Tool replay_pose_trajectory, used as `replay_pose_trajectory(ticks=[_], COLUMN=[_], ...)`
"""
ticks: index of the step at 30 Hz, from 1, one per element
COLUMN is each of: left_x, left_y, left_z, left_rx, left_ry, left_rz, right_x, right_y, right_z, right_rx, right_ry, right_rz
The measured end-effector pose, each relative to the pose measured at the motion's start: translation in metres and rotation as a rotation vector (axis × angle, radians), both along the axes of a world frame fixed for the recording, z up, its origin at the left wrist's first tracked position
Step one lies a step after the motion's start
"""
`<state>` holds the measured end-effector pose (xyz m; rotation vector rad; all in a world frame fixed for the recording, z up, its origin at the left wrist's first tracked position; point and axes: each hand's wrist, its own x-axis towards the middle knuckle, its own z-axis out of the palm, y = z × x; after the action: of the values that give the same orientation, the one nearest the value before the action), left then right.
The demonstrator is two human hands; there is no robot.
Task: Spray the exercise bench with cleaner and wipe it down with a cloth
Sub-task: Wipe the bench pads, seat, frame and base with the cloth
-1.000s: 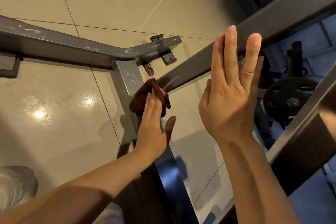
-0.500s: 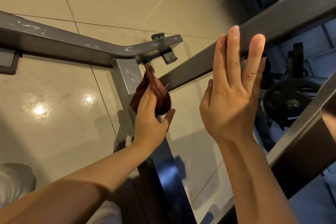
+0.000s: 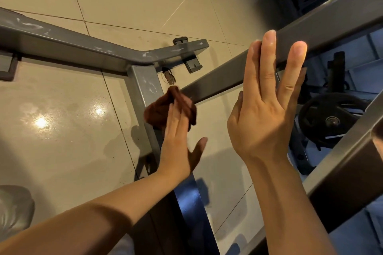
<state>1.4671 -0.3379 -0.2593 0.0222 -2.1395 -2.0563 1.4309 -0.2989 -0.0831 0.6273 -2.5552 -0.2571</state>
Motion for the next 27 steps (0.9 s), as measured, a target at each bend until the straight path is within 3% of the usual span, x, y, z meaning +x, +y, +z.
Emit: replay_pose_trajectory(ticks=[6,10,14,17,22,26,27], left_x=[-0.028,-0.016,-0.004,-0.011,-0.008,-0.031,-0.038], left_y=[-0.008,-0.004,0.014,0.017,0.010,-0.019,-0.023], left_z=[0.001,0.026,0.061,0.042,0.006,-0.050,-0.059], left_rx=[0.359,0.382,0.128,0.069,0.044,0.125,0.107], left_ry=[-0.425,-0.207,0.211,0.288,0.043,-0.388,-0.422], left_rz=[0.135,0.058,0.142,0.167,0.144,0.076,0.017], right_x=[0.006,0.005,0.006,0.006,0.004,0.003,0.002], right_y=[-0.002,0.000,-0.004,-0.002,-0.001,-0.002,-0.003], right_z=[-0.019,-0.021,-0.018,-0.016,-0.017,-0.021,-0.021], right_rx=[0.278,0.294,0.267,0.290,0.290,0.341,0.327], right_ry=[0.071,0.111,0.086,0.088,0.103,0.099,0.106], right_rz=[-0.159,-0.165,-0.157,-0.166,-0.187,-0.222,-0.220])
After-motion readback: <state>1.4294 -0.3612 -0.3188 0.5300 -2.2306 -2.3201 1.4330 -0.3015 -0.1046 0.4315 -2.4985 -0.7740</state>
